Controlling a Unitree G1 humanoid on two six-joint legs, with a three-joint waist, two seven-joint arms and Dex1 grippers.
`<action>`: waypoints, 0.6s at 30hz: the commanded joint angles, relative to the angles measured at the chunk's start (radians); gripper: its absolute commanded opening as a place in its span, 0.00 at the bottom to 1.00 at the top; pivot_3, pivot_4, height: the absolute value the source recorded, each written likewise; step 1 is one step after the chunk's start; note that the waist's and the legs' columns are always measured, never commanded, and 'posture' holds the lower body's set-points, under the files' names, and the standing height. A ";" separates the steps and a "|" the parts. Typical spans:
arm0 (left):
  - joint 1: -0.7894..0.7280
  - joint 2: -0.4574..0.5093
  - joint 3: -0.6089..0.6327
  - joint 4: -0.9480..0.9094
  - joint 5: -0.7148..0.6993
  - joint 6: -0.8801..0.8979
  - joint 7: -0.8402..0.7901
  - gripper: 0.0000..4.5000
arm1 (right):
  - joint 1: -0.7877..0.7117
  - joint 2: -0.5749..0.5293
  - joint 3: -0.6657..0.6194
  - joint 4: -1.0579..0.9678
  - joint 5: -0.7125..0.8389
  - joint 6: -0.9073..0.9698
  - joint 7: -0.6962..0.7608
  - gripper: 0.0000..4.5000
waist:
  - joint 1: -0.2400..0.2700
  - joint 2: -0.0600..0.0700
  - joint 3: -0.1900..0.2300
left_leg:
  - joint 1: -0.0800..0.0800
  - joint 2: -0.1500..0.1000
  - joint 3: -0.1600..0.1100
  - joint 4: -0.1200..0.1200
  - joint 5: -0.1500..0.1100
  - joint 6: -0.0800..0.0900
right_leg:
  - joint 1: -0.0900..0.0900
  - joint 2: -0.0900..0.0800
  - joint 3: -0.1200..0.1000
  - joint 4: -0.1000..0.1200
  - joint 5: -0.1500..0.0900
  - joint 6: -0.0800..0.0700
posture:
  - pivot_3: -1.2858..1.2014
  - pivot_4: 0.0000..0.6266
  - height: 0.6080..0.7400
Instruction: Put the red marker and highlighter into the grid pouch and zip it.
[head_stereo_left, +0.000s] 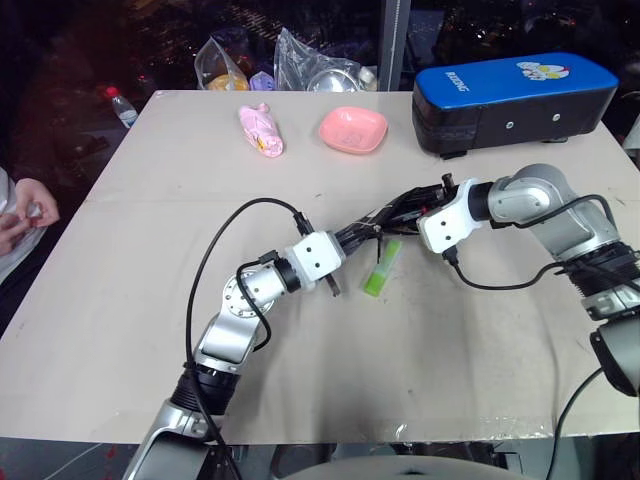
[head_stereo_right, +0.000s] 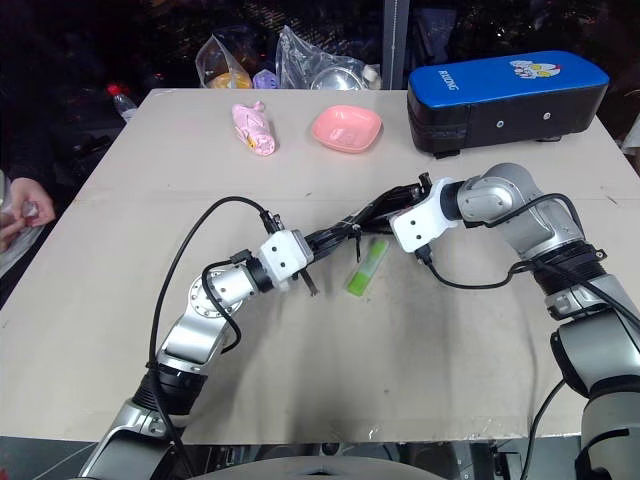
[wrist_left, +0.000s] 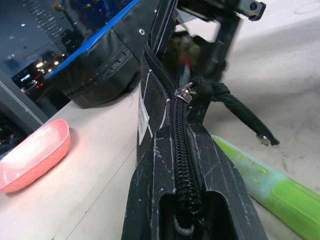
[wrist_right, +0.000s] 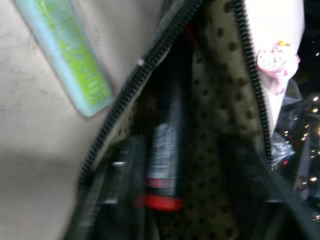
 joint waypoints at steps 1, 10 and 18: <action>-0.001 -0.006 0.025 -0.034 0.003 -0.010 0.039 0.00 | 0.046 -0.061 -0.180 -0.230 0.293 0.422 0.156 0.94 | 0.003 0.000 0.000 | 0.000 0.000 -0.001 0.000 0.000 0.000 | 0.000 0.000 0.000 0.001 0.000 0.000 | 0.52 0.24 0.89; -0.010 0.012 0.088 0.007 -0.002 -0.009 0.093 0.00 | 0.269 -0.149 -0.244 -0.603 0.630 0.908 0.315 0.94 | -0.004 0.000 -0.001 | 0.000 0.000 -0.004 0.000 0.000 0.000 | 0.001 -0.007 -0.003 0.000 0.000 -0.001 | 0.52 0.24 0.89; -0.009 0.042 0.140 0.000 -0.013 -0.004 0.113 0.00 | 0.144 0.046 -0.043 -0.257 0.457 0.576 0.410 0.94 | -0.010 0.000 0.000 | 0.001 0.000 -0.001 0.000 0.000 0.000 | 0.000 -0.001 -0.002 0.001 0.001 -0.001 | 0.52 0.24 0.89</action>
